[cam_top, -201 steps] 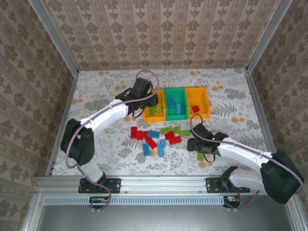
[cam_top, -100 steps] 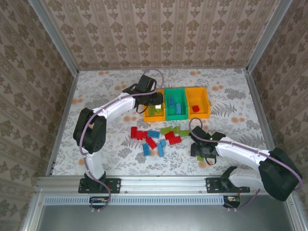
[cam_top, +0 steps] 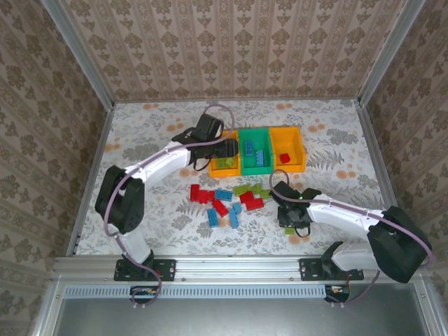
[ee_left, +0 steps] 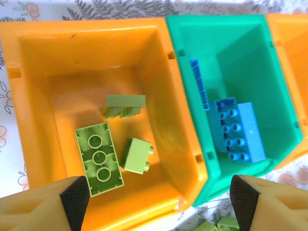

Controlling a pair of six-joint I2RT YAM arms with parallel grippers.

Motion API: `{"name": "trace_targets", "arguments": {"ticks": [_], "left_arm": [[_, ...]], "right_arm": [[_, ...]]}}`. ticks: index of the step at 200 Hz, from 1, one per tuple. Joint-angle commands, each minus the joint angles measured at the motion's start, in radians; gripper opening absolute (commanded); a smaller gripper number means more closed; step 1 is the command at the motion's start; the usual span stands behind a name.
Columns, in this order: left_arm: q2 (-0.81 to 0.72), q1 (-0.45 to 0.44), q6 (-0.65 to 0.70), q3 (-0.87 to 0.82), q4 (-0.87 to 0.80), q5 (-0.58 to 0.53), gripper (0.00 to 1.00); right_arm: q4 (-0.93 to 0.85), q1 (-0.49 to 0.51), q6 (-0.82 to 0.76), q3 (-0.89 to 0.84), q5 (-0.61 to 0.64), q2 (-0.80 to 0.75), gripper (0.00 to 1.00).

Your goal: Sort the legos into containers by color

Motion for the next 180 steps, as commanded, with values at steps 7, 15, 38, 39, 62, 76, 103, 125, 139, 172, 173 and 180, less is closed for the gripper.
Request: {"name": "trace_targets", "arguments": {"ticks": [7,15,38,39,62,76,103,125,139,172,173,180], "left_arm": [[-0.099,-0.01,0.016,-0.071,0.053,-0.04,0.82],[-0.119,-0.01,0.016,-0.093,0.057,-0.049,0.82],[-0.173,-0.011,0.015,-0.152,0.054,-0.091,0.83],[-0.175,-0.01,0.015,-0.155,0.053,-0.094,0.83],[-0.23,-0.01,0.014,-0.221,0.048,-0.121,0.84],[-0.255,-0.009,0.013,-0.25,0.033,-0.138,0.85],[-0.303,-0.007,-0.001,-0.317,0.004,-0.176,0.85],[-0.362,-0.004,-0.024,-0.389,0.005,-0.2,0.86],[-0.397,-0.002,-0.033,-0.429,0.004,-0.207,0.86],[-0.444,0.003,-0.044,-0.496,-0.032,-0.217,0.87],[-0.444,0.004,-0.044,-0.497,-0.033,-0.217,0.87],[-0.446,0.005,-0.046,-0.505,-0.043,-0.218,0.87]], "right_arm": [[0.023,0.005,-0.001,0.011,-0.01,-0.082,0.26],[0.036,0.003,-0.009,0.026,-0.005,-0.107,0.26],[0.104,-0.01,-0.045,0.079,-0.011,-0.147,0.25],[0.108,-0.011,-0.047,0.083,-0.012,-0.147,0.25],[0.216,-0.044,-0.102,0.164,-0.068,-0.106,0.25],[0.27,-0.074,-0.125,0.234,-0.118,-0.042,0.25],[0.344,-0.119,-0.158,0.397,-0.238,0.108,0.24],[0.376,-0.136,-0.17,0.546,-0.314,0.253,0.23],[0.397,-0.142,-0.165,0.631,-0.361,0.333,0.23],[0.391,-0.154,-0.153,0.823,-0.431,0.522,0.24],[0.391,-0.154,-0.152,0.827,-0.432,0.526,0.24],[0.386,-0.157,-0.151,0.861,-0.43,0.56,0.24]]}}
